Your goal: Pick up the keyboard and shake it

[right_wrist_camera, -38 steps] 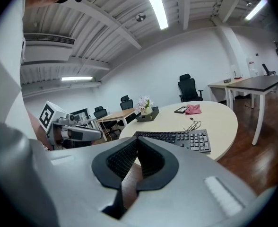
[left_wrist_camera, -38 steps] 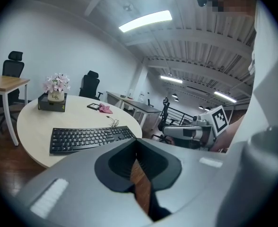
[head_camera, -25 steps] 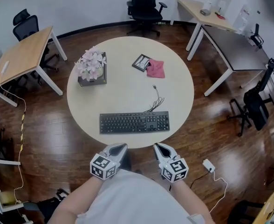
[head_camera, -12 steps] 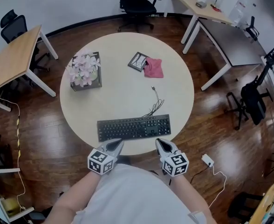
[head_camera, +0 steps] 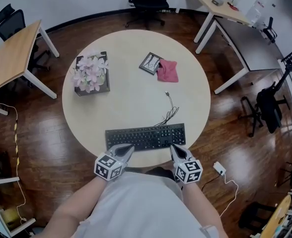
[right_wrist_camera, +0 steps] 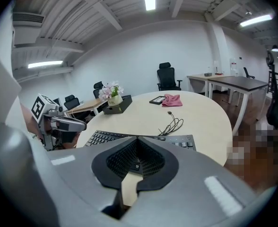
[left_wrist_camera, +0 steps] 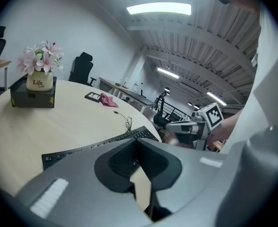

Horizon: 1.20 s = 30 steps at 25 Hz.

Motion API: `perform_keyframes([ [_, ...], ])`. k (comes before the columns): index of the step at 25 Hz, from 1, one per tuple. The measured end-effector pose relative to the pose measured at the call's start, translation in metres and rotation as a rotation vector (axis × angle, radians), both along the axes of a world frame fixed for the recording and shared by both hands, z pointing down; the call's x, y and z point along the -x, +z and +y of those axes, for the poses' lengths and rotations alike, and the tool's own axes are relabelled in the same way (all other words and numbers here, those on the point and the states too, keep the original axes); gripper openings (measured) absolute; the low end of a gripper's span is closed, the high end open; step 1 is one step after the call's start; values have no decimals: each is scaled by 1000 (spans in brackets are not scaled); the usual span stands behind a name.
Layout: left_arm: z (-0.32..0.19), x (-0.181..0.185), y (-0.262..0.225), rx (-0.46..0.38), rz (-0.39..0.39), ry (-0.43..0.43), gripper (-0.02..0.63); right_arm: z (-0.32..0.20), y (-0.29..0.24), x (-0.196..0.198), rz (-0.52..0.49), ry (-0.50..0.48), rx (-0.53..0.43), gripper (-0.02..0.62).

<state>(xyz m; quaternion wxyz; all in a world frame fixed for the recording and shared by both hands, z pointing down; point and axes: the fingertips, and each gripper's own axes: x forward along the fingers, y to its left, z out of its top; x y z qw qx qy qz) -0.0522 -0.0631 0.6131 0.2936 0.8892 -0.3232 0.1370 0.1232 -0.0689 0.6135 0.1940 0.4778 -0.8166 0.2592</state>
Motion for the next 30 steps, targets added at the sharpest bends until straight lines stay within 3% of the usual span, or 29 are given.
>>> perform_keyframes([
  [4,-6,18,16,35,-22,-44,11,-1,20,-10,19,10,65,14],
  [8,-11,36,27,39,-62,-76,71,-6,37,-26,36,31,135,54],
  [14,-11,69,57,163,-176,-147,109,-29,65,-51,98,55,276,160],
  [19,-19,92,73,223,-195,-257,185,-54,77,-68,111,80,278,255],
  [23,-29,108,81,151,-248,-315,223,-65,84,-71,72,76,258,345],
  [30,-29,117,97,166,-269,-363,261,-66,96,-69,61,37,251,373],
])
